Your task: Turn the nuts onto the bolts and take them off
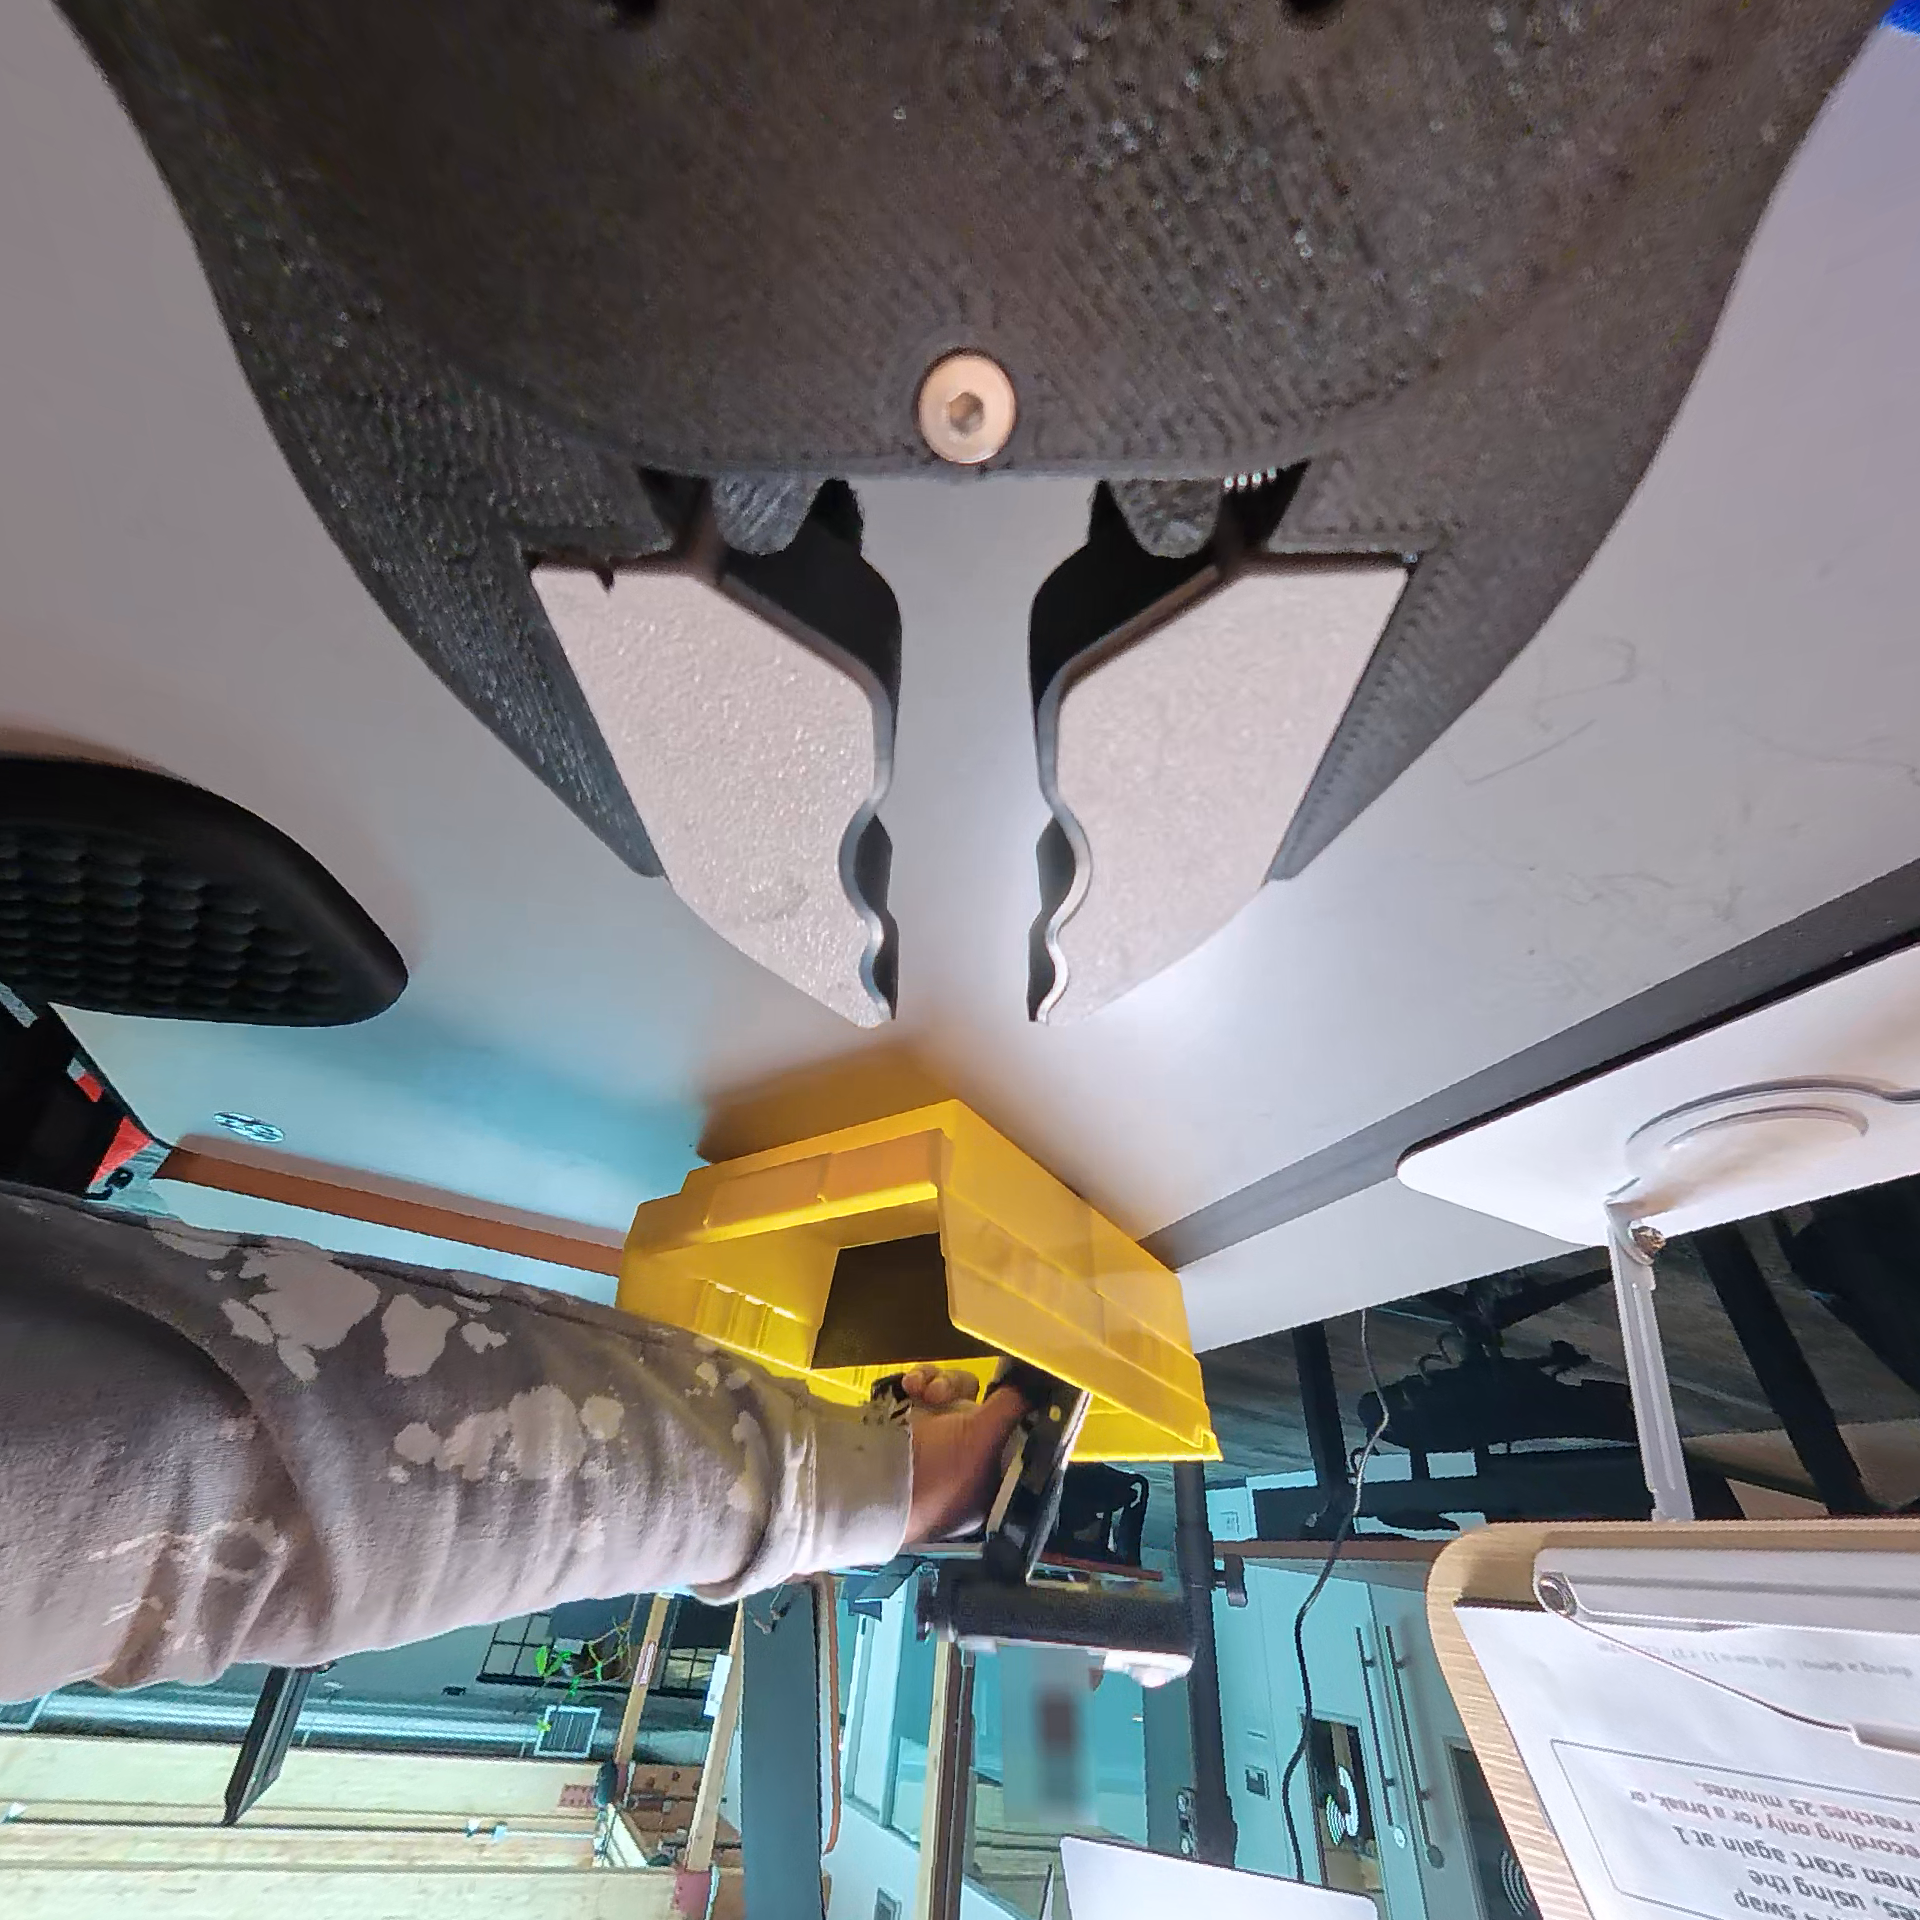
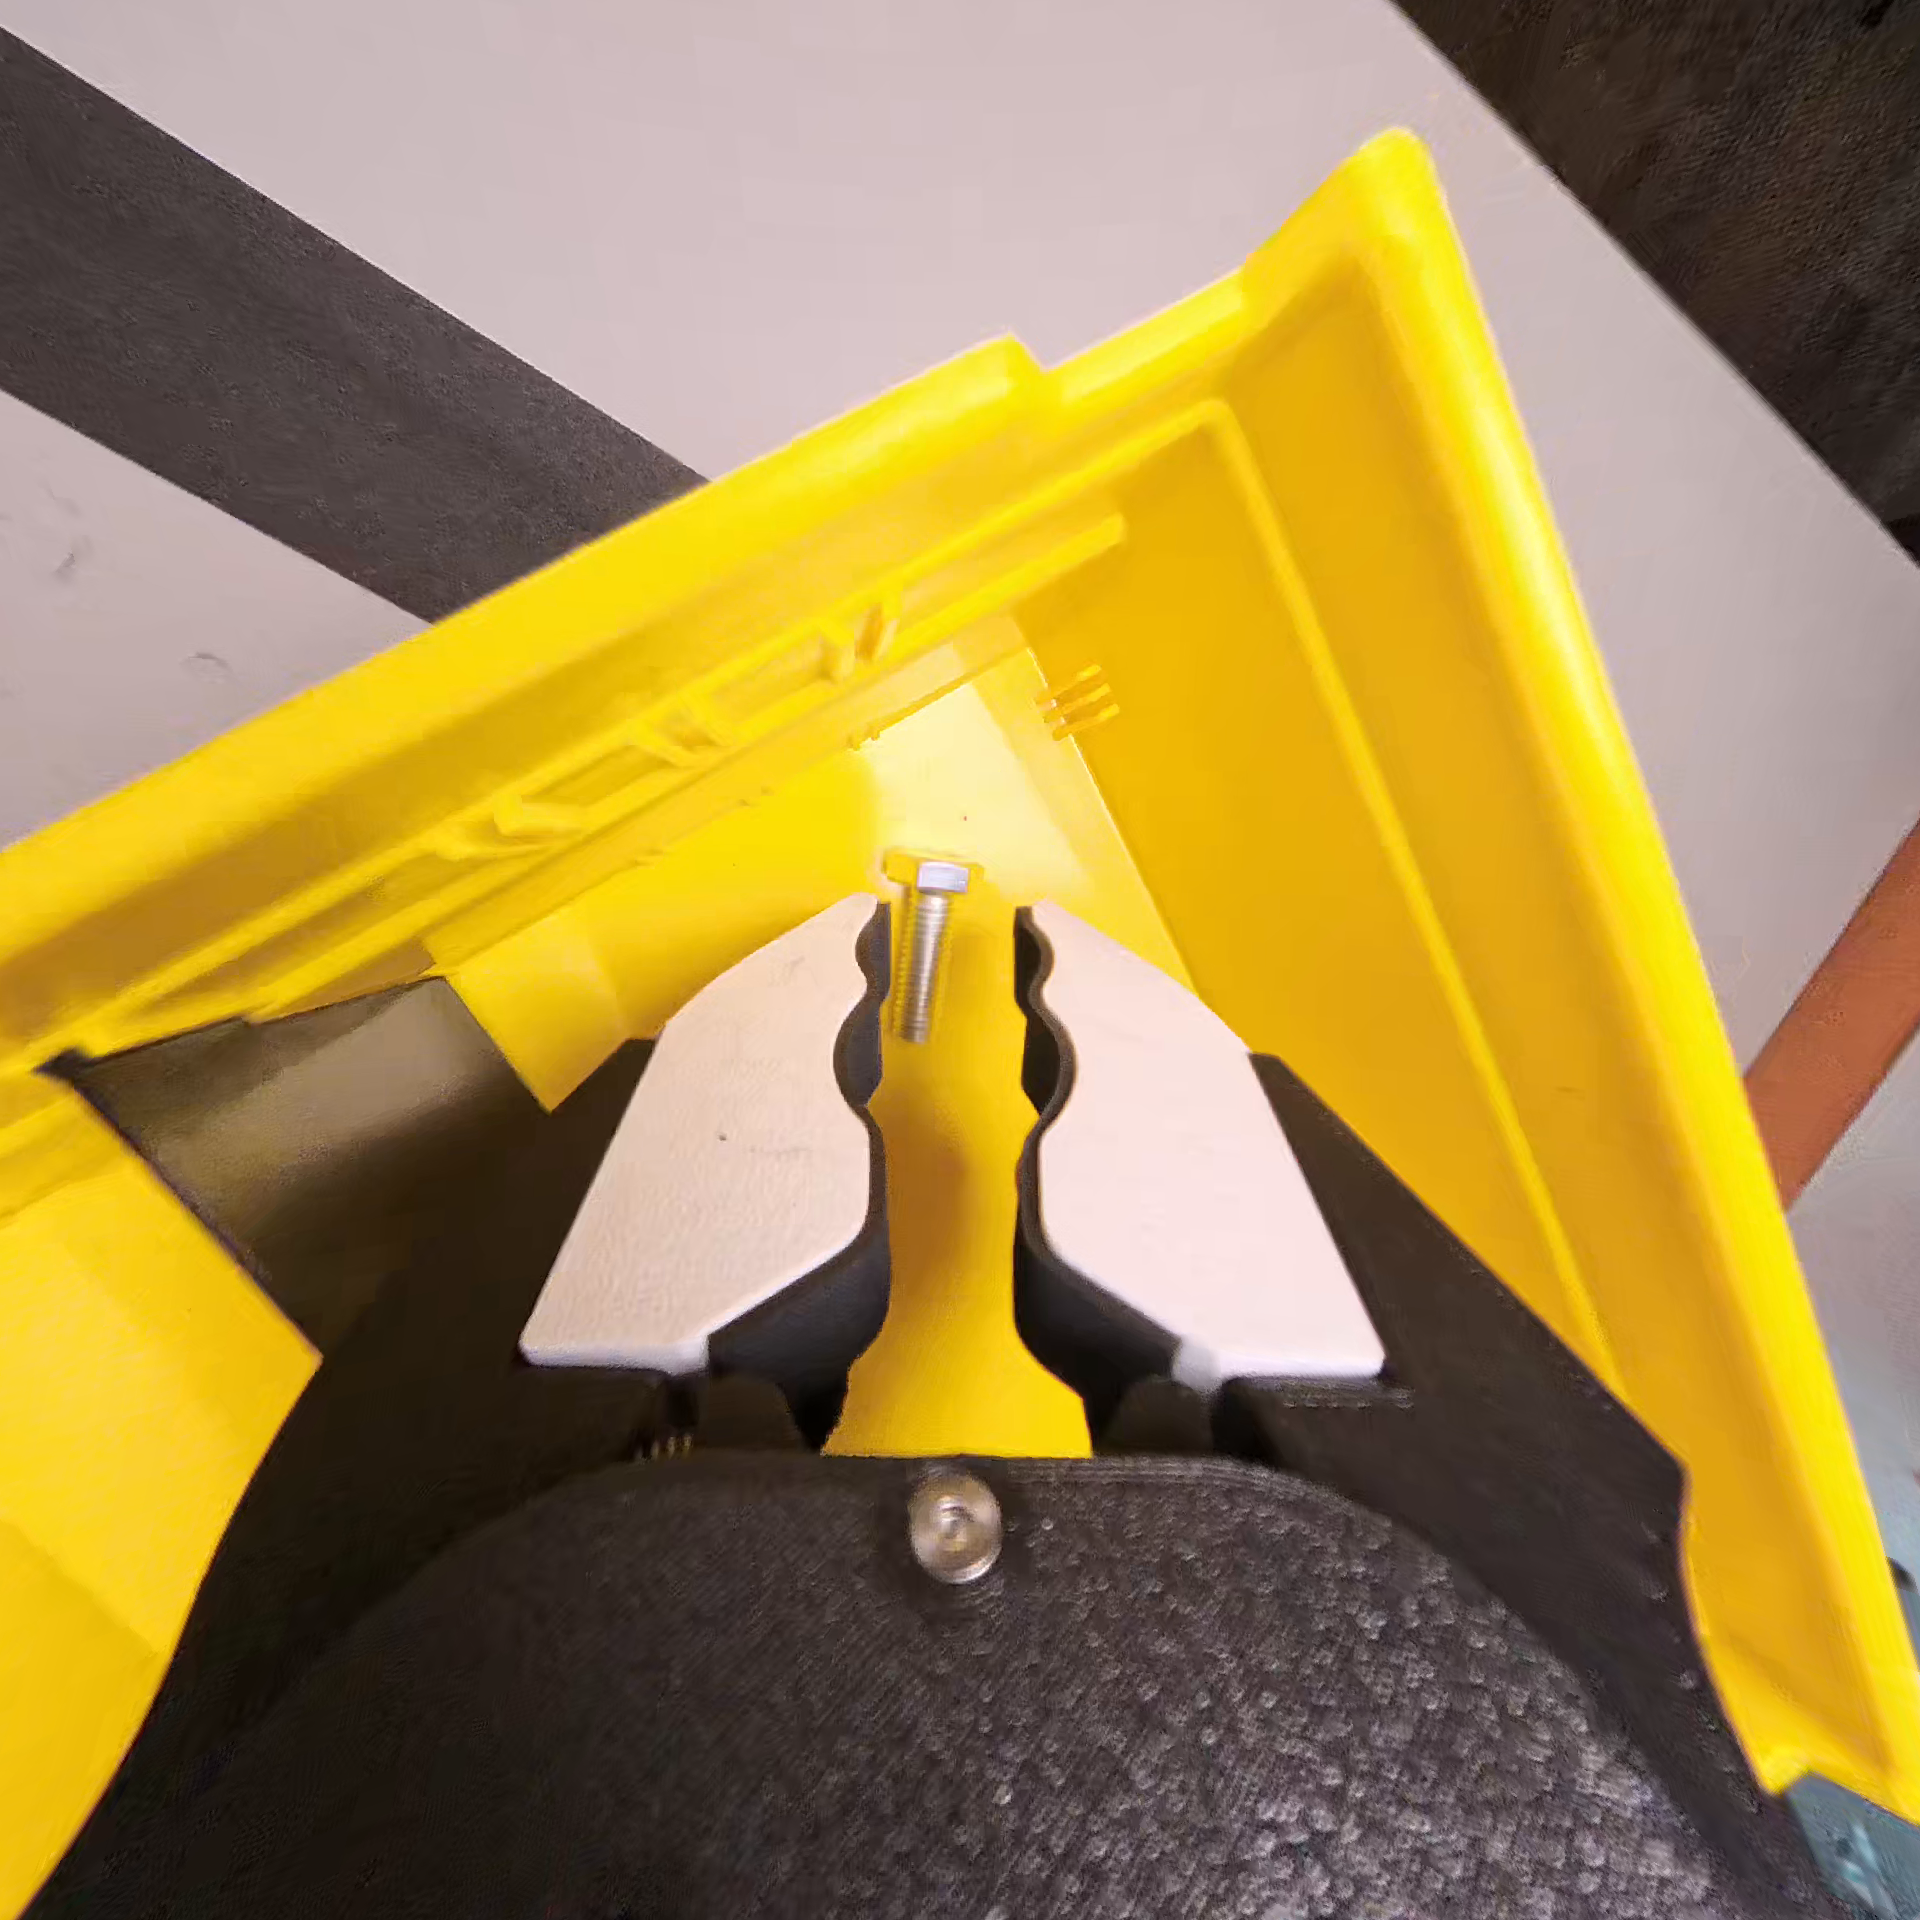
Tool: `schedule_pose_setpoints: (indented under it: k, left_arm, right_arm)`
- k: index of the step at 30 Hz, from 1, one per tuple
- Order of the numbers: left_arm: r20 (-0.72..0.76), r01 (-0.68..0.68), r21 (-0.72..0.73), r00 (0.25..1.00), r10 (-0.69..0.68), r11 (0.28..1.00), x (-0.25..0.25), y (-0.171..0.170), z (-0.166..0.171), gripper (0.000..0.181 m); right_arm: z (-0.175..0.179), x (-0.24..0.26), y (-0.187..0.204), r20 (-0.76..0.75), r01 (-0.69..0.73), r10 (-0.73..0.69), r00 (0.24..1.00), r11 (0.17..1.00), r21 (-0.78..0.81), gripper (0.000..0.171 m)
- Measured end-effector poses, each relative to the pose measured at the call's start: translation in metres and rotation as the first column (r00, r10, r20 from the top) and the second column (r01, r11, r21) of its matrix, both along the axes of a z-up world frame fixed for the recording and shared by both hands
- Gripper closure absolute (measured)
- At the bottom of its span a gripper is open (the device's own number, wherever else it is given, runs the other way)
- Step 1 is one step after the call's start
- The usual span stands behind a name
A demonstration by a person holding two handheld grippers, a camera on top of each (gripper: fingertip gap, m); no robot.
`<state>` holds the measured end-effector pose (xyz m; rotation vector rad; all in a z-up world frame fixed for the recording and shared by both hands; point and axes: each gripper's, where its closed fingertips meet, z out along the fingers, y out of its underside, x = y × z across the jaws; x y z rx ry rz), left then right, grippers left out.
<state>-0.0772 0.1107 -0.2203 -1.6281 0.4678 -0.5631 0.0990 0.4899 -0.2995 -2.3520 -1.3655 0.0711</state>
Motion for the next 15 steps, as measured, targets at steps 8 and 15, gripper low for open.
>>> schedule_pose_setpoints:
  k: [8,15]
  left_arm:
    - [-0.012,-0.034,0.024,0.999,0.034,0.999,-0.007,0.001,0.008,0.156]
    - [-0.095,-0.256,0.107,0.959,0.266,0.961,-0.093,0.002,0.079,0.157]
  right_arm:
    - [0.128,-0.038,-0.061,-0.410,-0.067,0.170,0.896,0.965,0.253,0.147]
    - [0.156,-0.056,-0.247,-0.632,-0.192,0.402,0.663,0.907,0.375,0.141]
